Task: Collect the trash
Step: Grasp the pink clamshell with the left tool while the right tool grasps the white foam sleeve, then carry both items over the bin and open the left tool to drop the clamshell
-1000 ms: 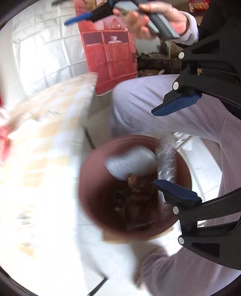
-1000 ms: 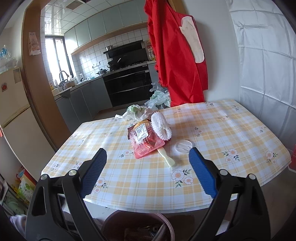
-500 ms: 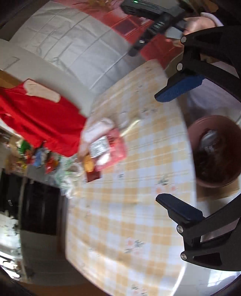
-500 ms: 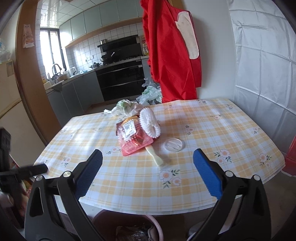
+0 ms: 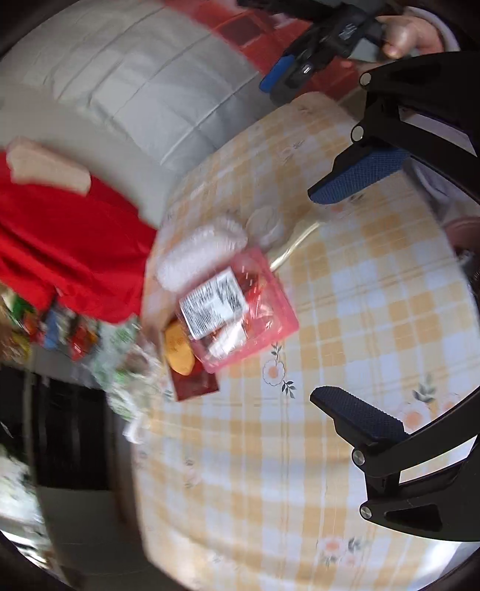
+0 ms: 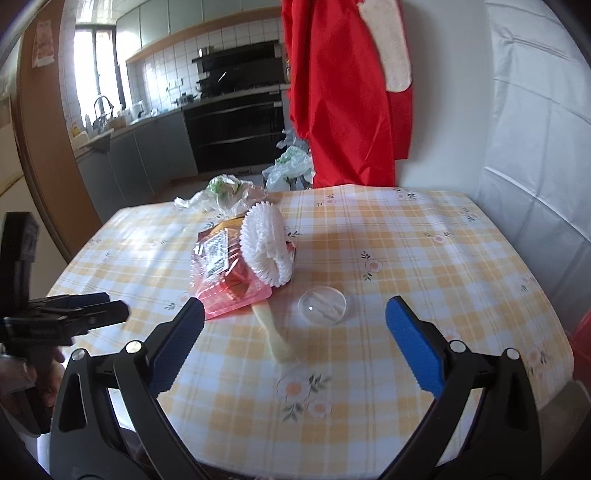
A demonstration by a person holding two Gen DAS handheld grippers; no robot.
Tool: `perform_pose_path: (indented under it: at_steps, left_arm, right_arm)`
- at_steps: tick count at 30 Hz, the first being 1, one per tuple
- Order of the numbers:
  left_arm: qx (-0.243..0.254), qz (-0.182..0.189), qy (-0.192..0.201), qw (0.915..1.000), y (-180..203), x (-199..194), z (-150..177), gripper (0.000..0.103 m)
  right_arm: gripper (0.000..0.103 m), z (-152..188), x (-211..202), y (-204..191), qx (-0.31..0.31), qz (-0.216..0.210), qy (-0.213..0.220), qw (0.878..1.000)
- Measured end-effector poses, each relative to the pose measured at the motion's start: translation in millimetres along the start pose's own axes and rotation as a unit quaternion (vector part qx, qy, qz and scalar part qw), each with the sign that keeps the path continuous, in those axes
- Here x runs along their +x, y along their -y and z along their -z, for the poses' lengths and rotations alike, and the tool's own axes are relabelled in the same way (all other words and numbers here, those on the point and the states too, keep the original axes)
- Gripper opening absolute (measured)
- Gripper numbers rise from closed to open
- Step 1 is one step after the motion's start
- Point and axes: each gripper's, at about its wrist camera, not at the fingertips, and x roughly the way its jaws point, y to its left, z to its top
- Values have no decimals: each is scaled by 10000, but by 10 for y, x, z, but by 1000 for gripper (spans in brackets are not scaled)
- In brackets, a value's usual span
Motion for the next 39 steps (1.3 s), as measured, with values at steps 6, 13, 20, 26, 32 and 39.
perform_pose_path:
  at_steps: [6,13,20,26,32,39]
  left_arm:
    - [-422,-57,-57,9991,-279,327,-182,88]
    - [-641,158,53,9978,-458,521,-292,88]
    - [-986,506,-52,9938,-541,782,-356,88]
    - [-1502,709,-32,9861,-692,935,-369,87]
    - [-1791,733,-4,9811,-817,1015,-371,87]
    - [-1961,937,43,9761,-936,1171,-461,87]
  right_arm:
    - [97,-336,734,-27,-325,-294,-280,9986]
    - [97,-695,1706,-59,113,-990,-833,9915]
    - [54,-614,2039,17,589,-1460,-1235,9798]
    - [43,-451,1938,-16,245,-1435,-1176,9823]
    - [42,-342,1875,-198,-538,-1082,-1133,9862]
    - [42,-271,1944,-209,-581,-1075,-1166,9856]
